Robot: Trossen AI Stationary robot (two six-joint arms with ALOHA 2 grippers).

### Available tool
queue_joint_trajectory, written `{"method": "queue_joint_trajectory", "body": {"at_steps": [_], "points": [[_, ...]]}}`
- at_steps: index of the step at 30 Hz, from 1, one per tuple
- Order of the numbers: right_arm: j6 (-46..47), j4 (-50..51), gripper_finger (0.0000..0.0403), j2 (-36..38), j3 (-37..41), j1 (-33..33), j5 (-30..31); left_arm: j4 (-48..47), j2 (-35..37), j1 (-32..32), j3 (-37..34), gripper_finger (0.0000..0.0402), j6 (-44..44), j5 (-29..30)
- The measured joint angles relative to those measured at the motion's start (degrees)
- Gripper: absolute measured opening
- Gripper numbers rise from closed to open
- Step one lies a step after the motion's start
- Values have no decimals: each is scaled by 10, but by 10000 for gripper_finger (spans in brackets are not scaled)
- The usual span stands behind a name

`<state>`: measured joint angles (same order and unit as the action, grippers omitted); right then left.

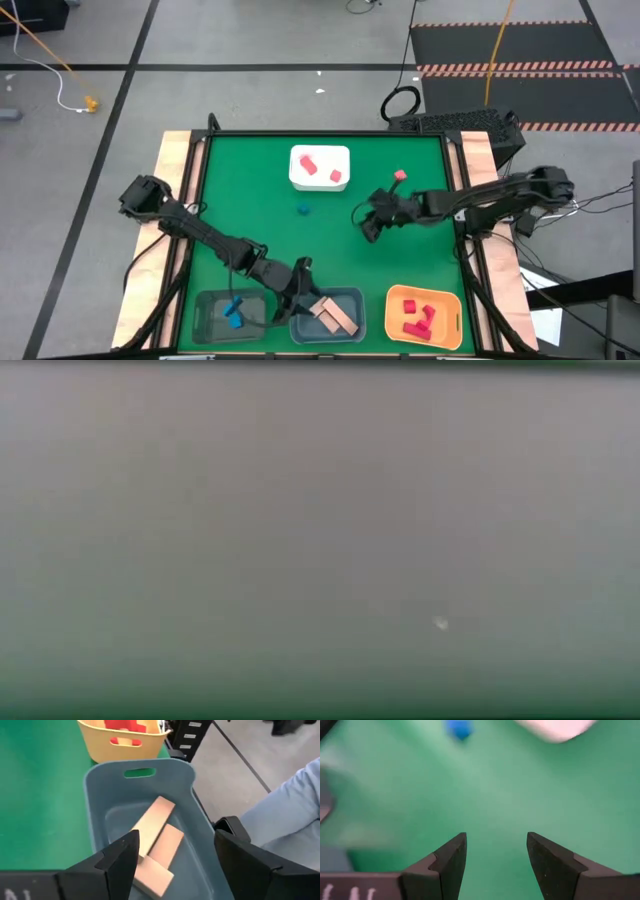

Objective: Sort & place blocks by color
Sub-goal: Put the pink block into the white bin

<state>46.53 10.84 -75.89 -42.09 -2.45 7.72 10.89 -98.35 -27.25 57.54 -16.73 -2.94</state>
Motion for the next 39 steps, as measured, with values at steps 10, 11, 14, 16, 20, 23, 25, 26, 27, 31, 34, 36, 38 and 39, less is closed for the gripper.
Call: {"method": "queue_joint_trajectory", "body": {"at_steps": [10, 11, 14, 16, 20, 23, 25, 26, 27, 31, 34, 36, 38, 39], "points": [[-27, 190, 201, 109, 0, 128, 103, -3, 33, 60, 0, 253, 107, 21], [-27, 204, 201, 109, 0, 142, 103, -4, 40, 67, 0, 254, 120, 27], [-54, 213, 208, 102, 0, 185, 103, -13, 56, 91, 0, 257, 161, 43], [-79, 216, 217, 93, 0, 212, 102, -16, 63, 109, 0, 257, 181, 45], [-130, 213, 243, 74, 0, 263, 102, -33, 77, 141, 0, 257, 194, 45], [-151, 211, 259, 61, 0, 299, 97, -51, 83, 161, 0, 257, 193, 46], [-168, 207, 267, 49, 0, 322, 71, -59, 83, 171, 0, 257, 190, 45], [-177, 205, 270, 43, 0, 333, 61, -60, 83, 176, 0, 257, 187, 45], [-187, 204, 272, 35, 0, 343, 55, -59, 83, 181, 0, 257, 186, 45], [-215, 188, 274, -3, 0, 373, 55, -62, 83, 201, 0, 257, 189, 45], [-232, 159, 271, -32, 0, 391, 40, -62, 83, 212, 0, 257, 193, 45], [-237, 143, 270, -48, 0, 401, 14, -65, 83, 218, 0, 257, 193, 43], [-238, 126, 270, -64, 0, 407, 2, -67, 83, 222, 0, 257, 192, 40], [-240, 125, 270, -71, 0, 410, -2, -68, 83, 224, 0, 257, 191, 40]]}}
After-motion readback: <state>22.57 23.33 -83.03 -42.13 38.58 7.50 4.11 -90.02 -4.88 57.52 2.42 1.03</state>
